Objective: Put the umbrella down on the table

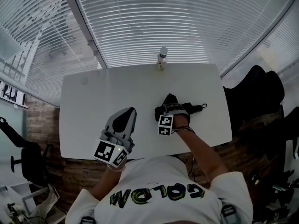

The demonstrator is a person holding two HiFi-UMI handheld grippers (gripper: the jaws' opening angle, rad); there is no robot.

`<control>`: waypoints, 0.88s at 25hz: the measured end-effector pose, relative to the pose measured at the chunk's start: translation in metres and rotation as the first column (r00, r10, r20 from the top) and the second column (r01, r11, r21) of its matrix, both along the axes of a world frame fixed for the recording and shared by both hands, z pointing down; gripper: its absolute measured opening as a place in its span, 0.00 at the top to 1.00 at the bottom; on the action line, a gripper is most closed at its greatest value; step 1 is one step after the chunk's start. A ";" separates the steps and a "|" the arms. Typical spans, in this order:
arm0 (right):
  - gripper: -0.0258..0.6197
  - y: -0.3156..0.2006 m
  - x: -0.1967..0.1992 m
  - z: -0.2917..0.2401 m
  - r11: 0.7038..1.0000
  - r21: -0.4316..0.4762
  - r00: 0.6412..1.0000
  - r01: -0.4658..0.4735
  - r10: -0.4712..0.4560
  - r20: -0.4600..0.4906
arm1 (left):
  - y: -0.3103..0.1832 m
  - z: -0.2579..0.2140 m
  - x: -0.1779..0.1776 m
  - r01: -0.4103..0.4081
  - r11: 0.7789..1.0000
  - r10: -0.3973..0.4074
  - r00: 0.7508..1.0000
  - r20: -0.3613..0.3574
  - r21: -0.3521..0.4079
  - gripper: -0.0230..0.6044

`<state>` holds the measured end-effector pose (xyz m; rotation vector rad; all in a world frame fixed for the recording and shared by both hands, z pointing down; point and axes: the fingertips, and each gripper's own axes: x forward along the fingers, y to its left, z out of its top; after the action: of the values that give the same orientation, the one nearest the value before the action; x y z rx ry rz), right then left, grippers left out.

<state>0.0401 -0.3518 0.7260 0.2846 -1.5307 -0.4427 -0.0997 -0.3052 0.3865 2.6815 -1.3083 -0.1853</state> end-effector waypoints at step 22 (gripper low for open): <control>0.47 0.017 0.006 -0.011 0.998 -0.066 0.998 0.013 -0.009 0.063 | -0.004 0.002 0.004 -0.021 1.000 0.021 1.000 0.011 -0.001 0.95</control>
<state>0.0464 -0.3352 0.7146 0.2407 -1.6054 -0.3937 -0.0960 -0.3087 0.3881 2.6979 -1.2830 -0.1686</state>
